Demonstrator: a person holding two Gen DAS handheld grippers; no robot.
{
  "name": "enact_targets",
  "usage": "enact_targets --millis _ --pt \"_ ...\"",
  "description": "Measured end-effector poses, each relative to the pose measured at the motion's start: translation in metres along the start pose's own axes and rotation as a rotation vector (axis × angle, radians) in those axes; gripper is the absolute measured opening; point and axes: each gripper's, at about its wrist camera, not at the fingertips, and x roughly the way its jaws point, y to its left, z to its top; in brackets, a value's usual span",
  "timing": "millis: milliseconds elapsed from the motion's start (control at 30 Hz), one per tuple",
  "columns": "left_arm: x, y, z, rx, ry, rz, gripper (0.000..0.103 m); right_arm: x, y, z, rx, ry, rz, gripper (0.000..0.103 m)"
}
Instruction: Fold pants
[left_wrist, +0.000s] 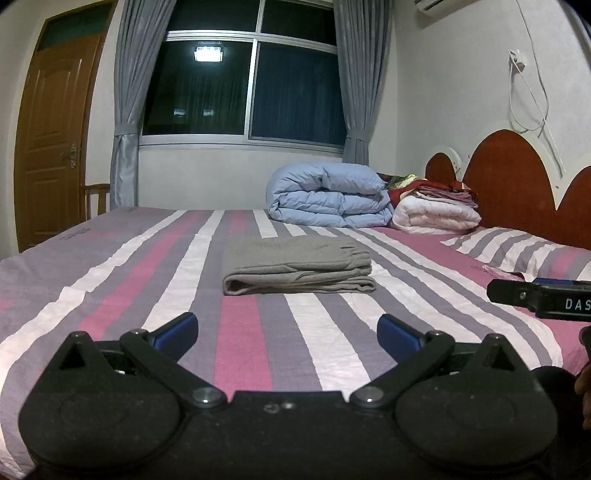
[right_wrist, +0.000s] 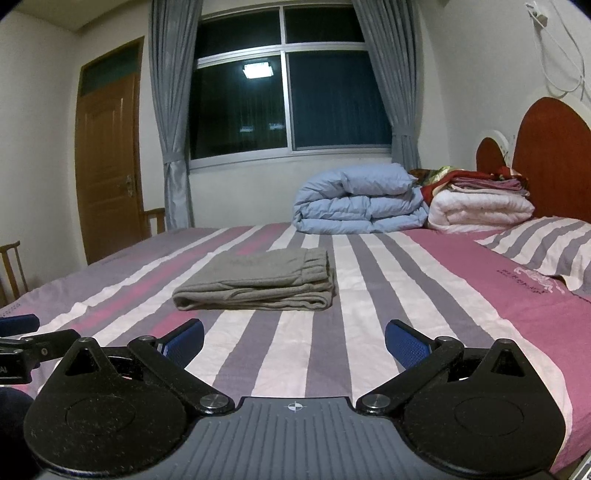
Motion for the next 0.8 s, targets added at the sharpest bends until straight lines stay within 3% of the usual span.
enact_targets --millis 800 --pt "-0.0008 0.0003 0.0018 -0.003 -0.002 -0.014 0.097 0.0005 -0.0002 -0.0014 -0.010 -0.001 0.007 0.103"
